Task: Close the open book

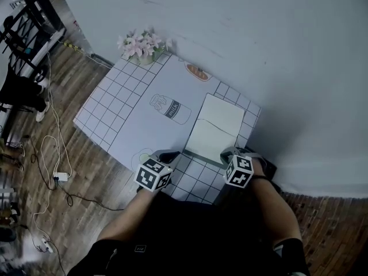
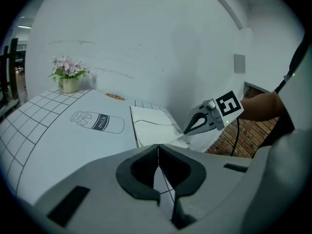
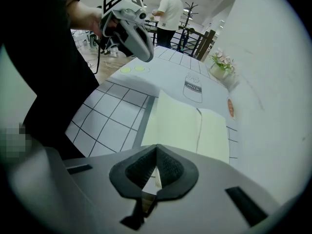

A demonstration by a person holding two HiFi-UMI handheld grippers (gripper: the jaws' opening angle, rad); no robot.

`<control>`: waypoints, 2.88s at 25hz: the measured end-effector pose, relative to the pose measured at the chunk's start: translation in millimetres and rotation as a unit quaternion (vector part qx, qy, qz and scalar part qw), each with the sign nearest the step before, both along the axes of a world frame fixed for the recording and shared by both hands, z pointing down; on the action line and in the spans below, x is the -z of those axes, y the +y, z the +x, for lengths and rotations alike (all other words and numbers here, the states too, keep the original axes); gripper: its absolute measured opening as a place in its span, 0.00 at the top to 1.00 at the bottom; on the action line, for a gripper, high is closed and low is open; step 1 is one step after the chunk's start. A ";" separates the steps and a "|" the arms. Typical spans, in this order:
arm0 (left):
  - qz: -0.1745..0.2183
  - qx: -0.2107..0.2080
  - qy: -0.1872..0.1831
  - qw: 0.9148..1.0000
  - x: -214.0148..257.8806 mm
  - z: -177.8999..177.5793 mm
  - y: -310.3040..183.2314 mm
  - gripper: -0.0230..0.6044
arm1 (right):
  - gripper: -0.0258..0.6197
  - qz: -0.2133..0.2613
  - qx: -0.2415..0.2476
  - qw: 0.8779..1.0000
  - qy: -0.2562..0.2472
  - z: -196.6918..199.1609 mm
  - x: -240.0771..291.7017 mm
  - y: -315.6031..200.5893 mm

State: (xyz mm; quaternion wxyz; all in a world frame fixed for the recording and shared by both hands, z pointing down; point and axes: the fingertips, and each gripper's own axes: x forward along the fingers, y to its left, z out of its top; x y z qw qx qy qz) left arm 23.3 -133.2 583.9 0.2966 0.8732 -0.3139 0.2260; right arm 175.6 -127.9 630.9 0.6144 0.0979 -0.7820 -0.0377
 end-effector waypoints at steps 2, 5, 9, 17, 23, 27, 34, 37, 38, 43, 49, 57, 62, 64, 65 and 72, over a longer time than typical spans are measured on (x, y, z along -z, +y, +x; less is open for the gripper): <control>0.000 -0.001 0.001 1.000 0.4 0.8 -0.3 0.95 | 0.96 0.015 -0.004 1.000 0.000 3.3 9.6 -9.4; 0.001 0.000 0.001 1.000 1.0 1.2 -0.9 0.95 | 0.96 0.045 -0.014 0.999 0.001 10.8 23.8 -29.3; -0.002 0.001 -0.003 1.000 0.2 2.2 0.2 0.95 | 0.96 0.096 -0.063 0.993 -0.003 35.5 40.6 -68.8; -0.012 0.041 -0.019 0.999 -1.5 -3.3 3.0 0.95 | 0.96 0.191 -0.161 0.968 -0.005 101.3 53.7 -145.5; -0.017 0.075 -0.029 0.997 -0.5 13.8 4.8 0.95 | 0.90 0.128 -0.072 0.985 -0.086 56.5 25.8 -110.0; -0.016 0.100 -0.038 0.994 -1.9 25.3 8.8 0.95 | 0.57 0.007 0.004 0.993 -0.118 21.1 -13.9 -33.2; -0.013 0.141 -0.042 0.989 3.0 33.5 17.5 0.95 | 0.49 -0.042 0.010 0.994 -0.101 18.4 -57.2 5.9; -0.011 0.138 -0.038 0.990 3.1 31.8 23.8 0.95 | 0.48 -0.059 -0.010 0.993 -0.097 19.8 -61.3 4.5; -0.011 0.135 -0.036 0.990 3.2 30.7 26.4 0.95 | 0.49 -0.063 -0.009 0.994 -0.091 19.8 -61.8 5.2; -0.007 0.125 -0.025 0.992 0.1 15.2 35.3 0.95 | 0.49 -0.065 0.025 0.998 -0.011 13.2 -63.5 7.0; -0.011 0.121 -0.001 0.993 -9.8 -5.1 55.3 0.95 | 0.49 -0.089 0.040 0.995 0.035 7.6 -66.3 9.1; -0.020 0.103 0.007 0.994 -23.1 -35.4 81.7 0.95 | 0.58 -0.096 0.018 0.995 0.022 9.3 -61.9 3.3; -0.016 0.100 0.006 0.995 -20.3 -42.0 79.7 0.95 | 0.69 -0.111 0.029 0.993 0.029 6.8 -59.6 13.5; -0.011 0.105 0.006 0.994 -15.5 -44.0 73.9 0.95 | 0.87 -0.132 0.042 0.990 0.023 5.9 -58.0 23.0; -0.009 0.109 0.007 0.994 -13.4 -44.0 71.5 0.95 | 0.89 -0.139 0.047 0.989 0.020 6.1 -57.5 26.4; -0.003 0.131 0.009 0.991 -5.1 -34.1 60.0 0.95 | 0.93 -0.132 0.089 0.987 0.032 7.3 -51.4 27.2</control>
